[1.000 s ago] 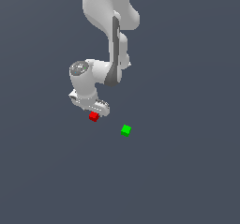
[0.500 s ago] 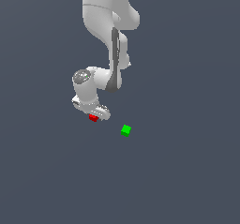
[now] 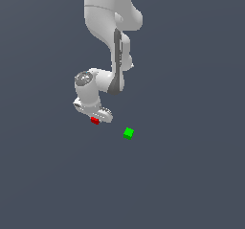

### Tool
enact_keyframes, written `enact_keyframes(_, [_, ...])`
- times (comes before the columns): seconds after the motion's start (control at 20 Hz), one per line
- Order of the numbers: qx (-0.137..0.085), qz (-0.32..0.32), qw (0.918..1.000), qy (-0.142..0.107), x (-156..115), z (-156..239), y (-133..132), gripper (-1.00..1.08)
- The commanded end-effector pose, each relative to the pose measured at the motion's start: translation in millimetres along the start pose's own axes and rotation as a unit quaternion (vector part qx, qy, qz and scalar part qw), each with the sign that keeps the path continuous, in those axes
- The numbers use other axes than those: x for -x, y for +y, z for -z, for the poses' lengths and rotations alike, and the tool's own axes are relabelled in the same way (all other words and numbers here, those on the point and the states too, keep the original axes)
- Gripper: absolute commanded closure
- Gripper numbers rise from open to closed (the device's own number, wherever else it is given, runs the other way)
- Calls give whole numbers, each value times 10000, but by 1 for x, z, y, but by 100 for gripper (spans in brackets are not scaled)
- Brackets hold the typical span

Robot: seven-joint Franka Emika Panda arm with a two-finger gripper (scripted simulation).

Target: Stack the red cube on top of the green cube.

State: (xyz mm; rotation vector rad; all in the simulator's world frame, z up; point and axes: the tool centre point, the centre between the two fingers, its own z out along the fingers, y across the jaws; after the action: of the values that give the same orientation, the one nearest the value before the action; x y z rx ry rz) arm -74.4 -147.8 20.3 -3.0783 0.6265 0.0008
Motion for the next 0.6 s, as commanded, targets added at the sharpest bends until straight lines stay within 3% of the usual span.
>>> enact_keyframes(0.0, [1, 0, 10000, 2, 0, 0, 0, 108])
enact_keyframes(0.55, [-1, 1, 10000, 0, 1, 29, 0, 108])
